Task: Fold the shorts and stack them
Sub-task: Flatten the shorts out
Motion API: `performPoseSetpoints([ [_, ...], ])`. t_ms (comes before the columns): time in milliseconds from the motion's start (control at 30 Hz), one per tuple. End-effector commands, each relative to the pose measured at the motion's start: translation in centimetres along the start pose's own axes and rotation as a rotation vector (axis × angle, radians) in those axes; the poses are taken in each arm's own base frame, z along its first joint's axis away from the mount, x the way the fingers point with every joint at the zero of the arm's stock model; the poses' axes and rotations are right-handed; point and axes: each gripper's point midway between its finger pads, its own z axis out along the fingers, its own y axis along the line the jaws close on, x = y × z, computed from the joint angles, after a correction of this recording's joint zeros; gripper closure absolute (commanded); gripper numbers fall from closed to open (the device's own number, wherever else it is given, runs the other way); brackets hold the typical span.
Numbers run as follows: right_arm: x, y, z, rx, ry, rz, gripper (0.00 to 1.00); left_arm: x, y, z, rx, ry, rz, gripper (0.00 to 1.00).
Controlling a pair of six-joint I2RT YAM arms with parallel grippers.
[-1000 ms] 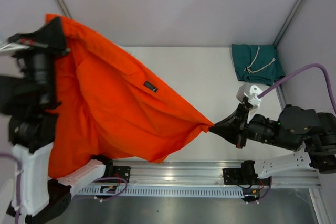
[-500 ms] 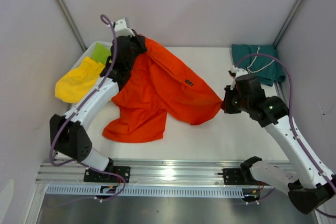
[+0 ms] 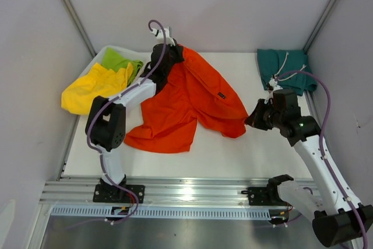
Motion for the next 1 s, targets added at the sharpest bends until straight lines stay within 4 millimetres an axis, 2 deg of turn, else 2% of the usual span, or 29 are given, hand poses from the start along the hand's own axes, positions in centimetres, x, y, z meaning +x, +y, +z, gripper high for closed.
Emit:
performPoseSetpoints([
  [0, -1.6, 4.9, -2.9, -0.247, -0.089, -0.093, 1.00, -11.2, -3.8, -3.0, 0.111, -0.275, -0.003, 1.00],
  [33, -1.0, 6.0, -3.3, -0.308, -0.079, -0.127, 1.00, -11.8, -4.0, -3.7, 0.117, -0.274, 0.007, 1.00],
  [67, -0.8, 7.2, -3.9, -0.372, -0.080, -0.156, 1.00, -14.0, -4.8, -5.2, 0.143, -0.302, 0.007, 1.00],
  [133, 0.7, 10.3, -6.4, -0.542, -0.054, -0.234, 1.00, -15.1, -5.3, -6.9, 0.156, -0.298, 0.011, 1.00],
  [167, 1.7, 12.2, -7.7, -0.630, -0.045, -0.290, 1.00, -18.1, -6.0, -9.6, 0.180, -0.350, 0.002, 1.00],
  [200, 2.4, 13.3, -8.8, -0.686, -0.038, -0.314, 1.00, -18.1, -5.9, -10.9, 0.181, -0.344, 0.001, 1.00],
  [233, 3.0, 14.3, -10.4, -0.749, -0.046, -0.347, 1.00, -19.2, -6.1, -12.6, 0.183, -0.359, -0.002, 1.00],
  [267, 4.2, 16.0, -12.4, -0.852, -0.023, -0.391, 1.00, -21.9, -6.6, -16.7, 0.197, -0.425, -0.017, 1.00],
  [367, 5.4, 18.0, -16.6, -0.991, -0.034, -0.452, 1.00, -24.2, -7.2, -23.3, 0.213, -0.478, -0.022, 1.00],
  [400, 6.5, 18.6, -18.0, -1.044, -0.005, -0.476, 1.00, -27.2, -7.4, -28.0, 0.238, -0.558, -0.036, 1.00],
  [433, 6.6, 18.9, -19.3, -1.081, -0.018, -0.491, 1.00, -28.4, -8.2, -30.4, 0.273, -0.578, -0.048, 1.00],
  [467, 6.5, 19.3, -20.7, -1.117, -0.034, -0.499, 1.00, -28.5, -8.3, -31.8, 0.285, -0.569, -0.049, 1.00],
  [533, 6.5, 19.8, -22.9, -1.175, -0.055, -0.511, 1.00, -30.3, -8.7, -35.5, 0.329, -0.613, -0.075, 1.00],
  [567, 5.8, 20.1, -24.2, -1.185, -0.093, -0.511, 1.00, -30.6, -8.7, -36.0, 0.335, -0.616, -0.078, 1.00],
  [600, 4.9, 20.1, -24.0, -1.149, -0.125, -0.496, 1.00, -31.0, -8.6, -36.1, 0.325, -0.622, -0.080, 1.00],
  [633, 3.6, 20.2, -22.9, -1.069, -0.159, -0.479, 1.00, -31.3, -8.7, -35.0, 0.298, -0.615, -0.074, 1.00],
  [667, 3.9, 19.9, -22.6, -1.054, -0.144, -0.482, 1.00, -31.4, -9.1, -33.9, 0.291, -0.608, -0.073, 1.00],
  [700, 2.5, 19.9, -20.8, -0.957, -0.175, -0.452, 1.00, -31.9, -9.5, -33.0, 0.283, -0.593, -0.052, 1.00],
  [733, 2.1, 19.6, -19.2, -0.897, -0.173, -0.440, 1.00, -29.9, -10.5, -29.0, 0.269, -0.519, -0.017, 1.00],
  [800, 1.7, 19.4, -15.8, -0.806, -0.154, -0.409, 1.00, -31.0, -11.6, -26.9, 0.262, -0.511, 0.003, 1.00],
  [833, 1.1, 19.4, -14.7, -0.786, -0.162, -0.388, 1.00, -30.5, -11.8, -25.3, 0.247, -0.491, 0.019, 1.00],
  [867, 1.3, 19.6, -14.3, -0.804, -0.141, -0.389, 1.00, -28.6, -12.1, -22.2, 0.225, -0.441, 0.035, 1.00],
  [933, 1.4, 19.4, -13.0, -0.809, -0.126, -0.373, 1.00, -29.0, -12.5, -21.3, 0.230, -0.465, 0.035, 1.00],
  [967, 0.9, 19.5, -13.3, -0.837, -0.142, -0.370, 1.00, -28.5, -12.5, -21.1, 0.233, -0.466, 0.035, 1.00],
])
